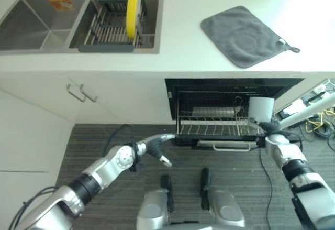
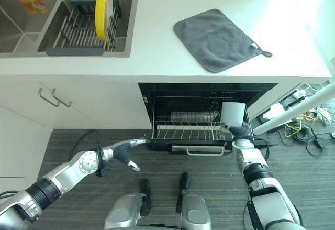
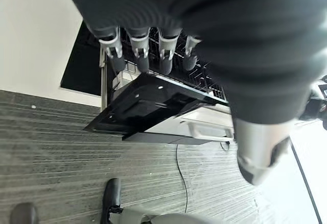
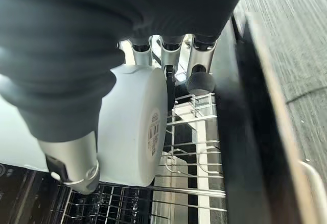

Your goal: Place the dishes in the dishwasher.

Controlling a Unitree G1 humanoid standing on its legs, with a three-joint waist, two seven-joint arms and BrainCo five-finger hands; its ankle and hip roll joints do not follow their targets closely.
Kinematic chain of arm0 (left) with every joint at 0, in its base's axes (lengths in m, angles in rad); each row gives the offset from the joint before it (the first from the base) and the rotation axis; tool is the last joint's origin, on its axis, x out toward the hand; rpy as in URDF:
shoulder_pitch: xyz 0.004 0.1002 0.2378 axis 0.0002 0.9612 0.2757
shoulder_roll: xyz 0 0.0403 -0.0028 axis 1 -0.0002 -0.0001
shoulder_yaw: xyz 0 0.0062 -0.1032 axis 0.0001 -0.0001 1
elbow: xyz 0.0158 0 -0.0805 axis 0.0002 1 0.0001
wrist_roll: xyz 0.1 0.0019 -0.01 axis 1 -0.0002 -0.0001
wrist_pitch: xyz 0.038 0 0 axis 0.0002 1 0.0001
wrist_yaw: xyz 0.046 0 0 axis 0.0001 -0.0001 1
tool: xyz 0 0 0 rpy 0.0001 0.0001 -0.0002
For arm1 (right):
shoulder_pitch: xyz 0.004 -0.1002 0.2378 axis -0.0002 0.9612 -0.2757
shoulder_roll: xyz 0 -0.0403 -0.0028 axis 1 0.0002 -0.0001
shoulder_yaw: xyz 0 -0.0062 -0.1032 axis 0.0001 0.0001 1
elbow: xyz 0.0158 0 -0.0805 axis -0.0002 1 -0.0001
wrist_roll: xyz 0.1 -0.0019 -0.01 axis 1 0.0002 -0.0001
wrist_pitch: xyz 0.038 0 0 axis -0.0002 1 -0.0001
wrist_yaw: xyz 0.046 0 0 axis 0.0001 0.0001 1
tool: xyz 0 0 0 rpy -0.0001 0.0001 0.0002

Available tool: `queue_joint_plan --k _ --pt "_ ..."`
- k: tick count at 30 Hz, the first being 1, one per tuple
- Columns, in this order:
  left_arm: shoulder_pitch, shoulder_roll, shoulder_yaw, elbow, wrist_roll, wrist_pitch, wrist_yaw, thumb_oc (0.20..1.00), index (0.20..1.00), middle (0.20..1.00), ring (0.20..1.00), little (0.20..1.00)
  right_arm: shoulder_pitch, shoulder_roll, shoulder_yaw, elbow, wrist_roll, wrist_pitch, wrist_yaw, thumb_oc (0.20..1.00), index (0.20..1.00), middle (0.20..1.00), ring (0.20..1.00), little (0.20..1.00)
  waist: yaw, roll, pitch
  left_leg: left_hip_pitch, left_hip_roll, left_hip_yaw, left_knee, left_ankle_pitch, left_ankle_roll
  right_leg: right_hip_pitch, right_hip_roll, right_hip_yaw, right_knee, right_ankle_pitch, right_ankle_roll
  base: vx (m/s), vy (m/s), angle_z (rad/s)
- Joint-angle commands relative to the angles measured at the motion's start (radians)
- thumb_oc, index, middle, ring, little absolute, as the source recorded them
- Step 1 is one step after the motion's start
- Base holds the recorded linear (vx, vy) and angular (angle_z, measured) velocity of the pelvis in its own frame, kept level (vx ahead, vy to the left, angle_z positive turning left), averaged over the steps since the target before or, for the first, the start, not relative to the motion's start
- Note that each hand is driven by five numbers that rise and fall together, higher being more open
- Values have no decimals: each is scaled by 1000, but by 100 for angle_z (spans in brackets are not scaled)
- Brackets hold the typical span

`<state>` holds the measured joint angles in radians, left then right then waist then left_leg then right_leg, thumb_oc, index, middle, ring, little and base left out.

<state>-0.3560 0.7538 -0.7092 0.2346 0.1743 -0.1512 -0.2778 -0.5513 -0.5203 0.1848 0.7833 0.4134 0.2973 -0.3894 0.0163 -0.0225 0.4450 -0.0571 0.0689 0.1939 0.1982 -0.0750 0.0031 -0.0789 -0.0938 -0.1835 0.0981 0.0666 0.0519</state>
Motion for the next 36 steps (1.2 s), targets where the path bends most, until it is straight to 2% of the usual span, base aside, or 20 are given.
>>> queue_joint_plan --k 1,4,10,12,18,24,26,36 --pt "-9 27 -40 -75 -57 -31 6 1000 1000 1000 1000 1000 -99 -110 0 9 -39 -56 4 200 200 200 200 200 46 34 1 -43 44 -35 21 -7 0 1 -107 32 176 -154 93 -102 -34 5" --pt "-26 37 -48 -81 -64 -24 15 1000 1000 1000 1000 1000 -147 -135 10 17 -86 -63 16 200 200 200 200 200 51 30 12 -63 43 -40 33 -11 2 -13 -105 33 180 -154 90 -62 -11 1" --pt "-70 61 -69 -83 -66 -23 54 1000 1000 1000 1000 1000 -247 -183 46 18 -108 -12 70 200 200 200 200 200 56 1 43 -111 54 -35 77 -32 5 -51 -98 37 196 -152 86 -60 -27 -4" --pt "-93 68 -79 -90 -60 -26 50 1000 1000 1000 1000 1000 -275 -181 55 45 -95 0 51 200 200 200 200 200 63 -12 56 -129 59 -36 95 -40 6 -61 -92 33 200 -150 84 -20 -93 -1" --pt "-135 73 -114 -93 -49 -24 72 1000 1000 1000 1000 1000 -337 -180 77 134 -65 11 30 200 200 200 200 200 70 -8 75 -170 61 -43 112 -44 4 -95 -85 28 213 -158 75 -23 -37 2" --pt "-171 96 -152 -123 -59 -12 105 1000 1000 1000 1000 1000 -404 -184 96 228 -20 -1 10 200 200 200 200 200 69 23 75 -229 56 -39 129 -48 3 -158 -90 19 243 -175 68 -37 -1 -1" --pt "-184 97 -172 -137 -58 -7 123 1000 1000 1000 1000 1000 -431 -181 104 262 -27 1 8 200 200 200 200 200 67 44 75 -249 51 -35 127 -44 2 -185 -97 18 253 -179 67 -67 29 -1" --pt "-201 86 -202 -158 -70 -11 185 1000 1000 1000 1000 1000 -471 -165 117 329 -75 5 12 200 200 200 200 200 60 98 75 -281 29 -24 113 -33 6 -243 -120 20 277 -185 68 -41 49 -1"
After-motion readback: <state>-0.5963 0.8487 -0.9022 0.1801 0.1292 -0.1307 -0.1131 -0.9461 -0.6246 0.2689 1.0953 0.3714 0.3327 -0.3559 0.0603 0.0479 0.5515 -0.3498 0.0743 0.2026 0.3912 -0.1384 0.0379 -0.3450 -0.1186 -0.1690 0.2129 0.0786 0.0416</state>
